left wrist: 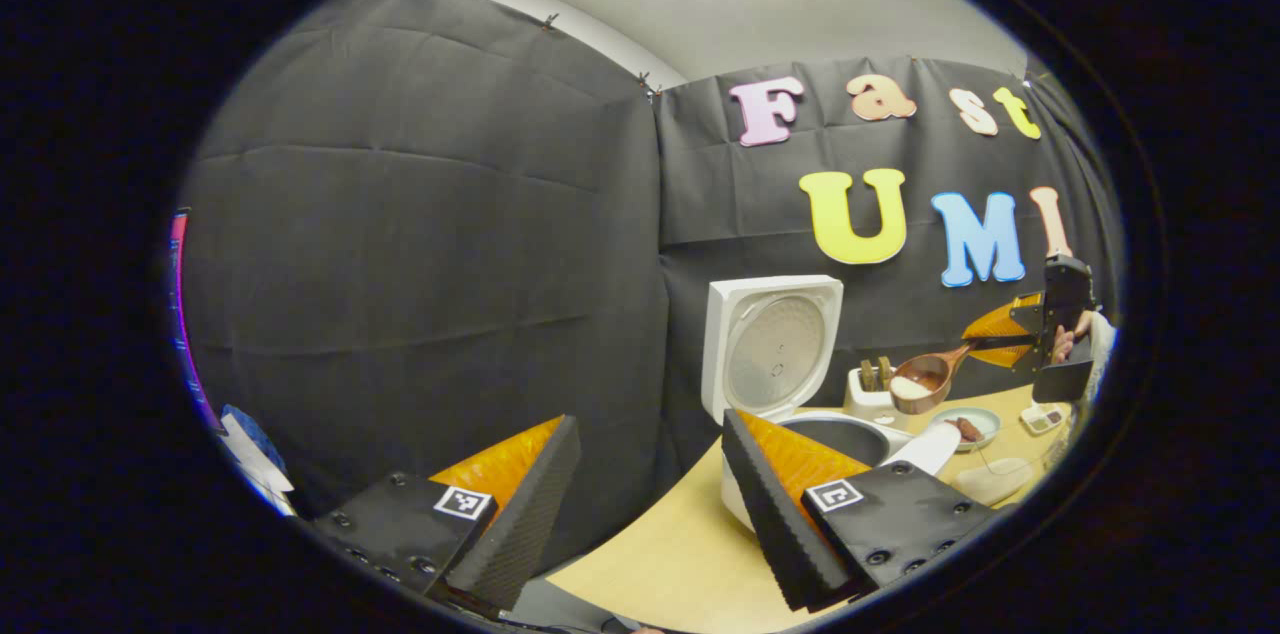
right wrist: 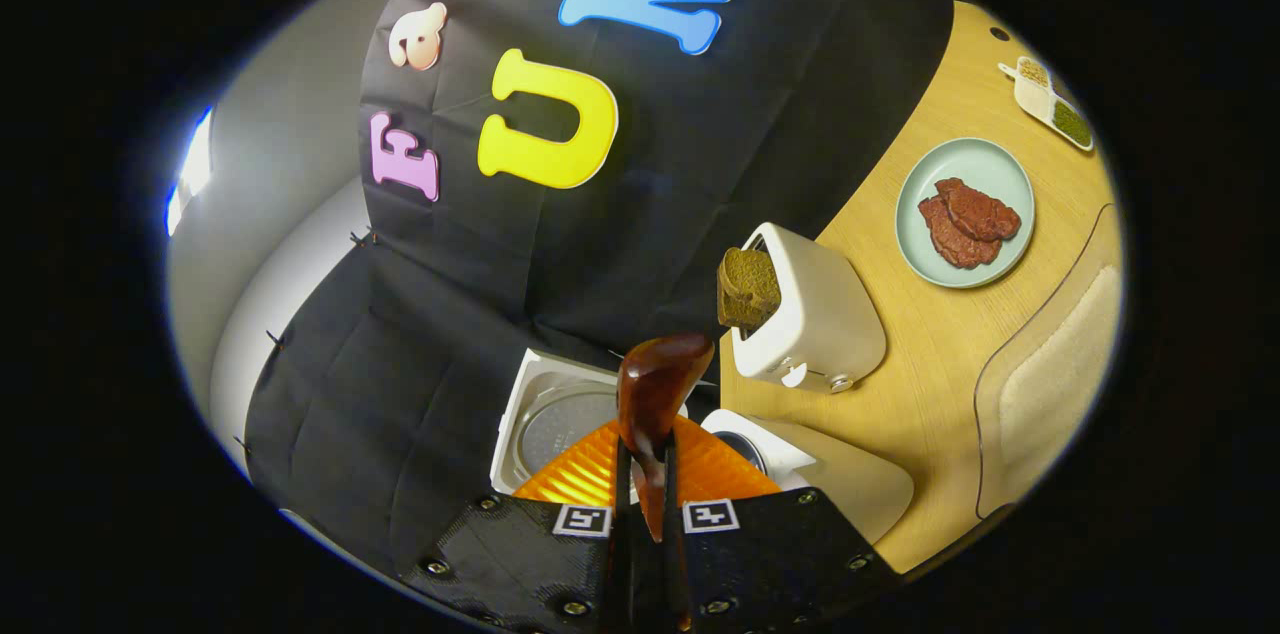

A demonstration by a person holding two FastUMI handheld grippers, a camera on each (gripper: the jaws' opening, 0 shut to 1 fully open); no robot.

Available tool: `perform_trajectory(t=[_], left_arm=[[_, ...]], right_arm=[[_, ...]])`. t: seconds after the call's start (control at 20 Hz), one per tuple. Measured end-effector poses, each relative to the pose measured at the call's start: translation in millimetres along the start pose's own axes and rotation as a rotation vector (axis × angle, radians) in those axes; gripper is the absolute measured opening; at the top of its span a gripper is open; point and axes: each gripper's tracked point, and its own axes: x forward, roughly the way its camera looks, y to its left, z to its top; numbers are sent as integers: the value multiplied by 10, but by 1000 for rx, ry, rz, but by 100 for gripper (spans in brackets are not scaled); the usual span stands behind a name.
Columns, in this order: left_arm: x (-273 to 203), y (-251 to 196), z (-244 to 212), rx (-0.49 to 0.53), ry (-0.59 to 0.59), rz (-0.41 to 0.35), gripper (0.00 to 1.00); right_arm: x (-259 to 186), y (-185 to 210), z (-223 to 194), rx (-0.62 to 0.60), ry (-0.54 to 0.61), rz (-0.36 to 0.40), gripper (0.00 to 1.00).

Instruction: Close the left gripper, press the button to open the rice cooker; take a wooden spoon from the chopstick holder with the right hand, scoop a spoonful of rice and pour it into the rice cooker, then put the wooden spoon back into the chopstick holder.

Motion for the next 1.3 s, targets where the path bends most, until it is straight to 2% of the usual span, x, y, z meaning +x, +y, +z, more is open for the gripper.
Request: perform_trajectory(t=[0.4, 0.55, 0.95, 1.3], left_arm=[[-196, 448, -115, 5, 26, 94, 98], [-251, 599, -133, 2, 34, 127, 98], [-346, 804, -227, -21, 44, 190, 100], [-363, 750, -233, -26, 42, 204, 100]], right_arm=[[683, 71, -599, -242, 107, -66, 11], [872, -16, -785, -377, 144, -116, 12], [1017, -132, -1040, -728, 217, -197, 11], [989, 12, -1145, -1059, 214, -170, 12]])
